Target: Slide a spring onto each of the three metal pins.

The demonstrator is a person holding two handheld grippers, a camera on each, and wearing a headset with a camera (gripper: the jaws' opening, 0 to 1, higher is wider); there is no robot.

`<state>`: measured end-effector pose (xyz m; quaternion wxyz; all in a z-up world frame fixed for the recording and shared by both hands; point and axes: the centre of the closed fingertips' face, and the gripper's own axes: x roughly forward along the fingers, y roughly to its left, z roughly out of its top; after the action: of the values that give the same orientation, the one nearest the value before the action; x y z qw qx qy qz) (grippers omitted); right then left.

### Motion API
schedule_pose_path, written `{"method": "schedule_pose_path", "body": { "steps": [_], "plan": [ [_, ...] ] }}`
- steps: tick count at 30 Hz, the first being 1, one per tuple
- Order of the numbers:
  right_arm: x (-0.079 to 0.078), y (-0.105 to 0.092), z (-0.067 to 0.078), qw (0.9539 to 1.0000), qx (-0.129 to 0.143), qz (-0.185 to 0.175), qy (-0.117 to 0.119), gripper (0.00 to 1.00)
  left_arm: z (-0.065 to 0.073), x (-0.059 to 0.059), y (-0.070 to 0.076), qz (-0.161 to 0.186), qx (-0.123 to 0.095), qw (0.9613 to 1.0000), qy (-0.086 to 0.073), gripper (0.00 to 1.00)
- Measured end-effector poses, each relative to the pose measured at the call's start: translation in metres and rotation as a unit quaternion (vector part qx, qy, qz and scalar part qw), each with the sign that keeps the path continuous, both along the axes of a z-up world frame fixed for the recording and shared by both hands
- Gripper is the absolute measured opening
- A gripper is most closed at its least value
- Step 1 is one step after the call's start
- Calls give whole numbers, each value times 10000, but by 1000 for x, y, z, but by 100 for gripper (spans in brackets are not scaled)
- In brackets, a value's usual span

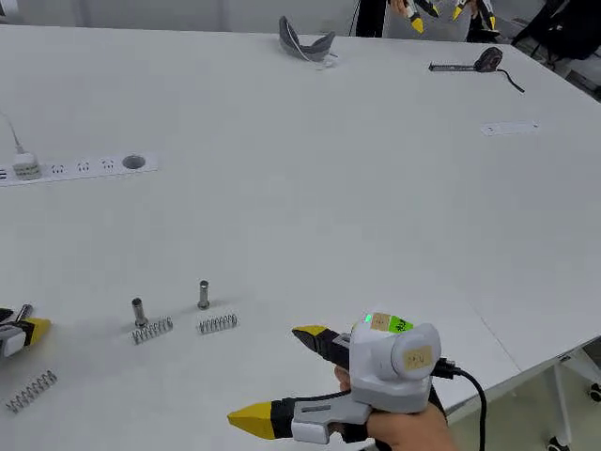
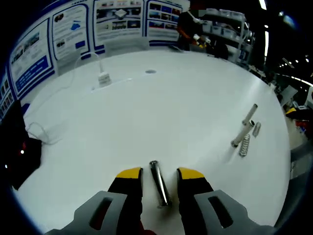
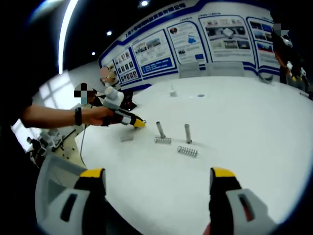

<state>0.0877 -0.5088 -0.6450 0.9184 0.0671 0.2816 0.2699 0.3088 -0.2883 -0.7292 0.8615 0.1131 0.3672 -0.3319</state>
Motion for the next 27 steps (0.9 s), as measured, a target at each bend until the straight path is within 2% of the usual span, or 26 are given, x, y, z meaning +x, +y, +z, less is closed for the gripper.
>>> {"method": "schedule_pose_path", "body": {
  "steps": [2,4,5,7,11,16,19,24,27],
  "plan": [
    [0,-1,0,10000,19,1,18,88,0,2,0,-36,24,10000,-45,21],
    [-1,-1,0,10000,47,0,23,88,0,4,0,-3,-51,10000,-65,11],
    [0,0,0,10000,61,-1,9,88,1,5,-3,-33,-201,9998,-82,11],
    [-1,-1,-1,10000,50,14,21,88,1,6,-1,-43,-154,9998,-87,10],
    [-2,0,-3,10000,-2,51,66,89,2,4,-1,-176,-22,9997,-158,9],
    [0,-1,-4,10000,8,36,77,89,4,-5,-3,-406,120,9990,-148,8],
    [1,-2,-2,10000,16,29,64,89,3,-6,-4,-668,436,9961,-368,9],
    [1,-7,-2,9999,50,-45,87,89,3,-2,-8,-790,589,9941,-455,16],
    [2,-10,-1,9999,95,-123,71,89,1,-3,-11,-928,619,9927,-465,9]
  ]
}}
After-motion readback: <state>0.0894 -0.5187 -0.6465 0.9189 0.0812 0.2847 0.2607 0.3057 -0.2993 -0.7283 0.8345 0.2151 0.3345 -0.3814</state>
